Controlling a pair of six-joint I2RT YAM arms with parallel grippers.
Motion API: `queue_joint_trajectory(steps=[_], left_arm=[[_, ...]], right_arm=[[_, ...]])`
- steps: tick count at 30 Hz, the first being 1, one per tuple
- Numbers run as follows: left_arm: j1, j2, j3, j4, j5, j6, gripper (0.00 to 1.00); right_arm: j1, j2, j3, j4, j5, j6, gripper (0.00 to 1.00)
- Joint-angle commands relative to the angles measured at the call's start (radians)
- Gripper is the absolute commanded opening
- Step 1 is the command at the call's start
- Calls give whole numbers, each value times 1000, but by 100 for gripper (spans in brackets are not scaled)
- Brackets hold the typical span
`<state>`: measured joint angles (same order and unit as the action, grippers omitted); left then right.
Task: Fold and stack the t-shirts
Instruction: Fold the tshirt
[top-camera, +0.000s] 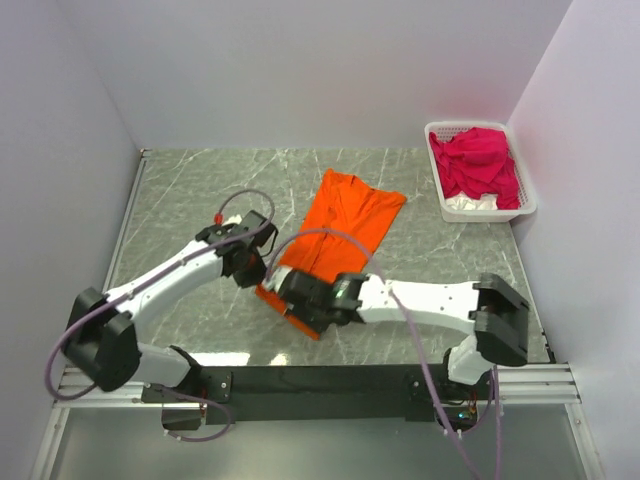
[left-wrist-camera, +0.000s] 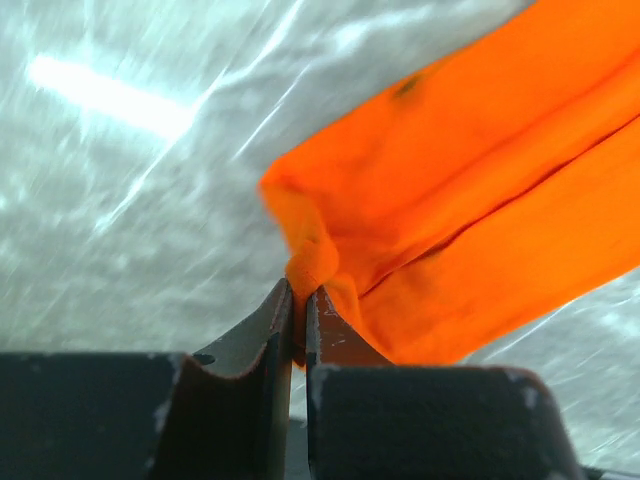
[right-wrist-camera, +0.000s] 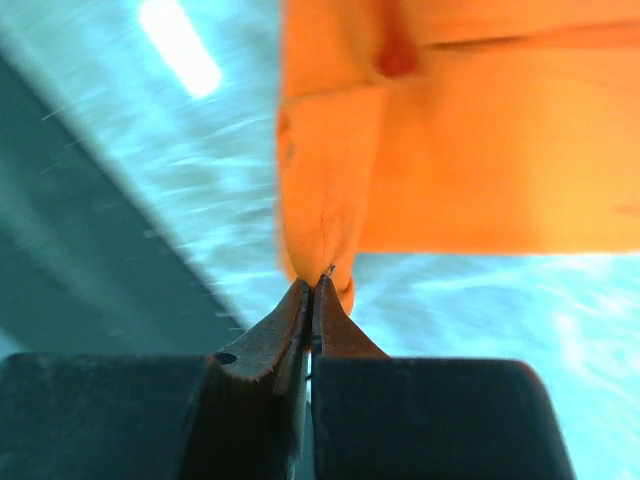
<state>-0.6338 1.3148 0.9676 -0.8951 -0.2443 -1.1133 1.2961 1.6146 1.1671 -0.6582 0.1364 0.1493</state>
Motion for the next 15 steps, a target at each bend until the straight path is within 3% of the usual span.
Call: queue_joint_trajectory(steps=[1, 7, 15], left_arm=[[26, 73, 112, 38, -39, 61, 9], [62, 202, 262, 110, -12, 105, 8], [105, 356, 405, 225, 16, 179, 7]], right_arm=[[-107, -102, -6, -20, 69, -40, 0], [-244, -130, -6, 12, 112, -125, 0], [-336, -75, 11, 55, 233, -224, 0]])
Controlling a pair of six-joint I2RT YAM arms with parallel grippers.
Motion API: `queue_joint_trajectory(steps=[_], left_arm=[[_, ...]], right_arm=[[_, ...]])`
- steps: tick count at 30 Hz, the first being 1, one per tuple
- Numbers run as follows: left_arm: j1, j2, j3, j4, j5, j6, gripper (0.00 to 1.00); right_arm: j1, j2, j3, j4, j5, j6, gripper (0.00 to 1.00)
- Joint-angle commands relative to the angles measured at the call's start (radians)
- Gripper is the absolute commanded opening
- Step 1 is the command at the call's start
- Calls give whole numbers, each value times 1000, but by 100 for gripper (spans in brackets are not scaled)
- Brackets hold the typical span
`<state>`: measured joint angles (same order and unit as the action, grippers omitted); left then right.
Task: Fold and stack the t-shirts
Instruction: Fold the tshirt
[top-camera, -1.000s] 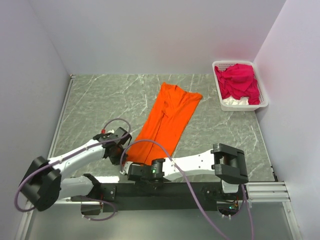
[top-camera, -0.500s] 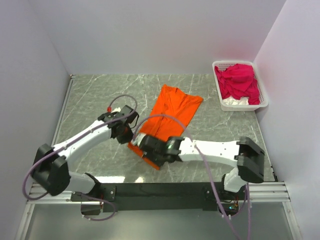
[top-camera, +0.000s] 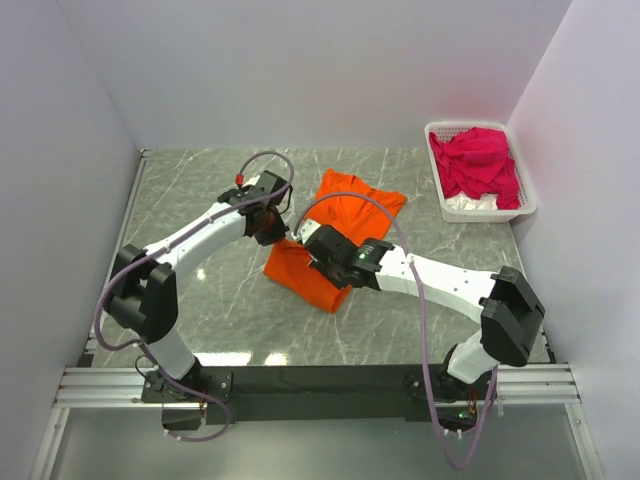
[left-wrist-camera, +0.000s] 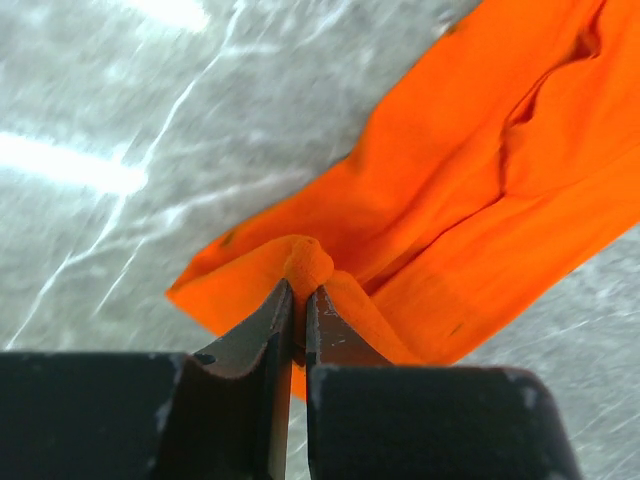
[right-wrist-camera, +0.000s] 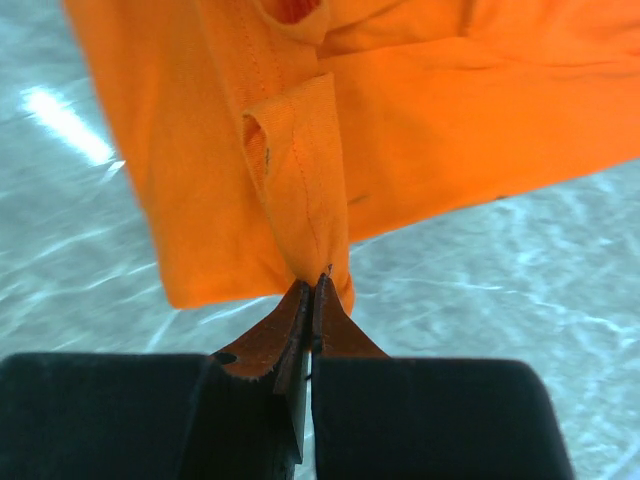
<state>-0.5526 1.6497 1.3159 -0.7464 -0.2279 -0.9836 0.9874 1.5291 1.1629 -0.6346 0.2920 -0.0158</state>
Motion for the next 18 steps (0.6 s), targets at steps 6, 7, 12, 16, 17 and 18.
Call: queue_joint_trajectory(steps=[6, 7, 12, 16, 17, 18], left_arm=[[31, 90, 95, 139, 47, 80, 6], [33, 96, 95, 159, 50, 82, 6], [34, 137, 86, 211, 61, 91, 5], [36, 165, 77, 248, 62, 97, 5], [36, 167, 74, 266, 65, 97, 5], [36, 168, 68, 277, 68, 97, 5]], right_arm=[[-73, 55, 23, 75, 127, -102, 0], [-76, 66, 21, 81, 134, -107, 0], [-96, 103, 18, 115, 137, -113, 0], [-104, 141, 9, 141, 165, -121, 0], [-105, 146, 8, 153, 167, -122, 0], [-110, 155, 7, 156, 171, -122, 0]])
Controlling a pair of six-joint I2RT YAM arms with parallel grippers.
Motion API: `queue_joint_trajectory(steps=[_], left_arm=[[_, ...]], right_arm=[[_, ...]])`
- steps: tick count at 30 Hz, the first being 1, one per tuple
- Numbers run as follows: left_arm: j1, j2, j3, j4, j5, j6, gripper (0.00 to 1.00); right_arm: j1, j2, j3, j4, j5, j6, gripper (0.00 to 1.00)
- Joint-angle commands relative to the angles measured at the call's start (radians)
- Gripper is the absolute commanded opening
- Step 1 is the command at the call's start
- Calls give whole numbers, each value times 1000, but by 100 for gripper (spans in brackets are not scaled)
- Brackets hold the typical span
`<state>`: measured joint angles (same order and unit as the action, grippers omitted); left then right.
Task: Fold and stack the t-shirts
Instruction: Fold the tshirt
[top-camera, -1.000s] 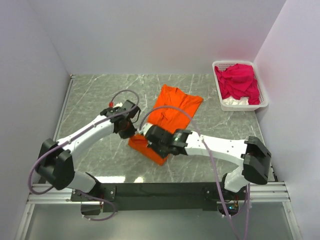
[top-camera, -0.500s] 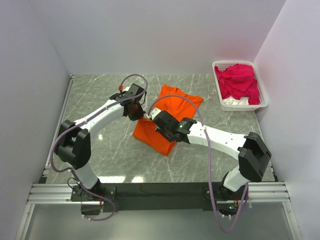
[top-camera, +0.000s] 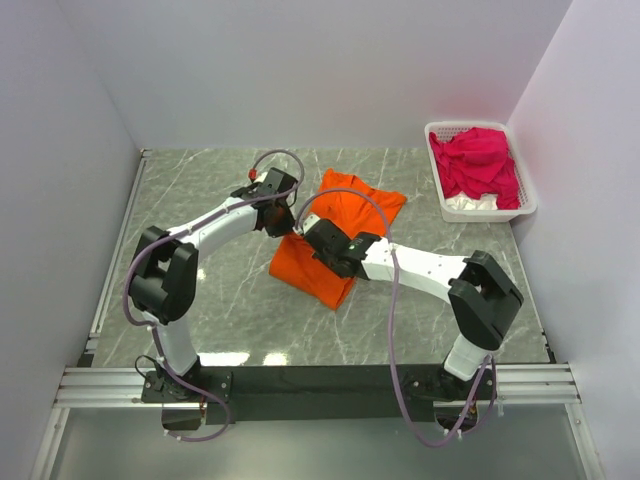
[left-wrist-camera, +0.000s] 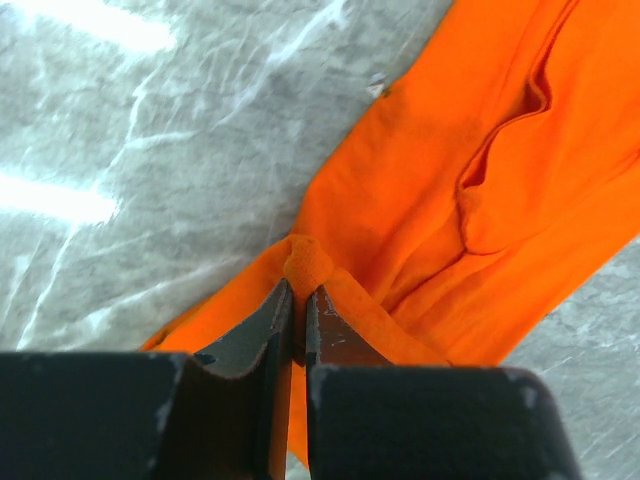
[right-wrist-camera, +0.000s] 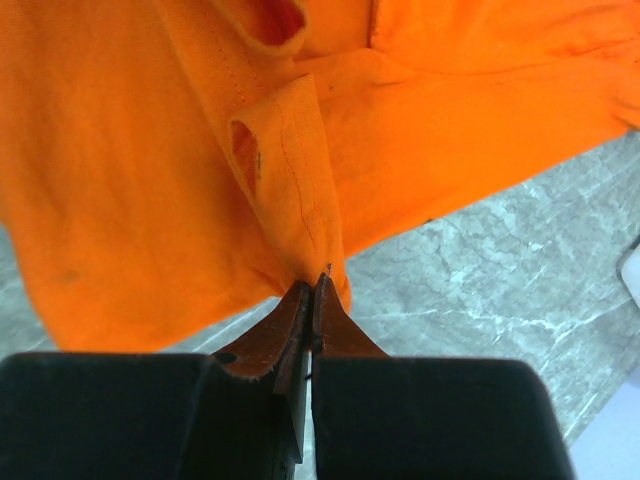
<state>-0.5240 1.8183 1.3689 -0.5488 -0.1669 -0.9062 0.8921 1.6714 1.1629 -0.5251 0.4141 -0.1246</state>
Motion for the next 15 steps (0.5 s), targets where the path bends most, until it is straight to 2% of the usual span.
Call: queue_joint_trajectory(steps=[1, 15], left_arm=[[7, 3, 13, 85, 9, 21, 4], [5, 33, -22, 156, 29, 29, 5]], right_arm=[[-16, 17, 9, 48, 57, -15, 0], [-36, 54, 6, 83, 106, -30, 0]])
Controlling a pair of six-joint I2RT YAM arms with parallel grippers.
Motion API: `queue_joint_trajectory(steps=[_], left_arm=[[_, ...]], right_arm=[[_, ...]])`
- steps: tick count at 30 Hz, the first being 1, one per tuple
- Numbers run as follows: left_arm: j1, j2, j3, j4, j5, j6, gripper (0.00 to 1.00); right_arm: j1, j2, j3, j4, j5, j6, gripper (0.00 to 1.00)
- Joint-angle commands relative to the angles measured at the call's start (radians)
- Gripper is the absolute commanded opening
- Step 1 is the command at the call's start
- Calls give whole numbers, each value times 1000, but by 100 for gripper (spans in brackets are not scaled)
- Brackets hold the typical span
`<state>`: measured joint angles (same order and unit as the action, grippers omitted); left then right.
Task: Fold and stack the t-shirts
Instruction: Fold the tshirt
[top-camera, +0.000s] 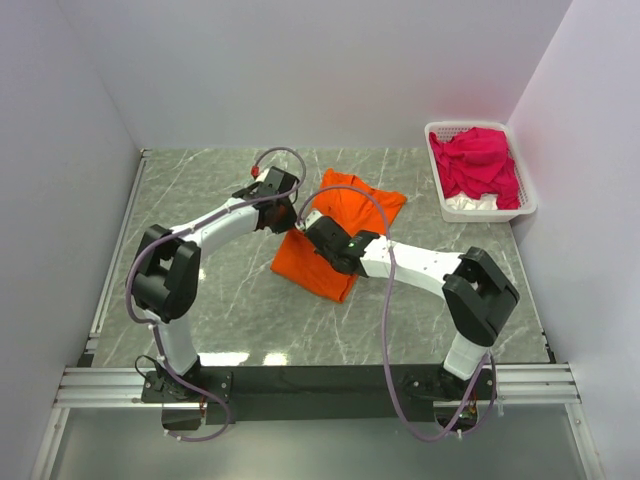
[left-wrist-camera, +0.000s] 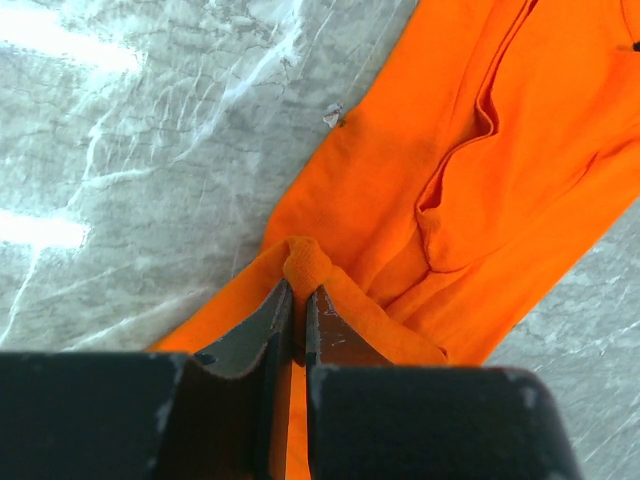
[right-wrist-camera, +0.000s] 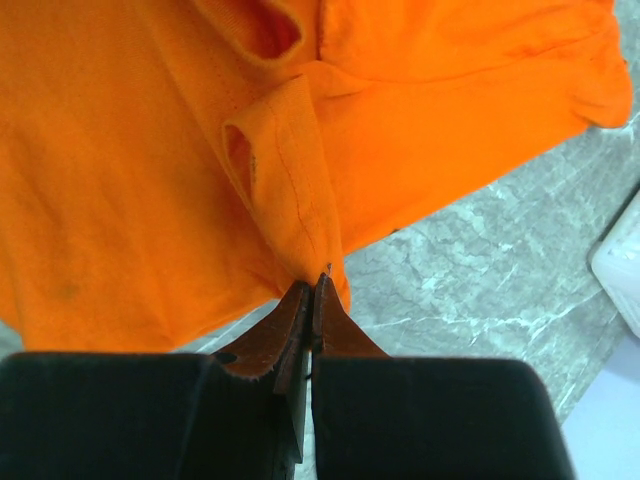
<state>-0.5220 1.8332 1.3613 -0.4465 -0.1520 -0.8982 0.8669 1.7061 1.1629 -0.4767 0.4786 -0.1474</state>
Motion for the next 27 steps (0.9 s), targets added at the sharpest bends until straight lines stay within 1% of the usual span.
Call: queue_joint_trajectory(steps=[1, 7, 16, 17, 19, 20, 22, 23, 26, 27], left_arm=[[5, 29, -16, 61, 15, 24, 5], [4, 64, -21, 83, 28, 33, 6], [2, 67, -31, 117, 6, 53, 8], [2, 67, -34, 121, 5, 54, 10], [-1, 64, -37, 127, 2, 59, 16], [0, 63, -37, 126, -1, 61, 26], [0, 57, -41, 121, 0, 56, 35], [0, 49, -44, 120, -3, 53, 44], [-1, -3, -71, 95, -33, 32, 56], [0, -23, -109, 98, -38, 22, 58]], right_arm=[[-15, 21, 3, 42, 43, -9, 0], [-22, 44, -6, 50, 61, -9, 0], [-29, 72, 12, 46, 75, 6, 0], [-29, 73, 12, 46, 75, 6, 0], [-31, 72, 9, 53, 78, 12, 0], [-32, 72, 8, 56, 80, 15, 0], [-35, 81, 12, 50, 71, 25, 2], [-40, 82, 17, 43, 63, 29, 3], [-43, 81, 18, 39, 45, 35, 3], [-43, 75, 18, 39, 46, 40, 3]])
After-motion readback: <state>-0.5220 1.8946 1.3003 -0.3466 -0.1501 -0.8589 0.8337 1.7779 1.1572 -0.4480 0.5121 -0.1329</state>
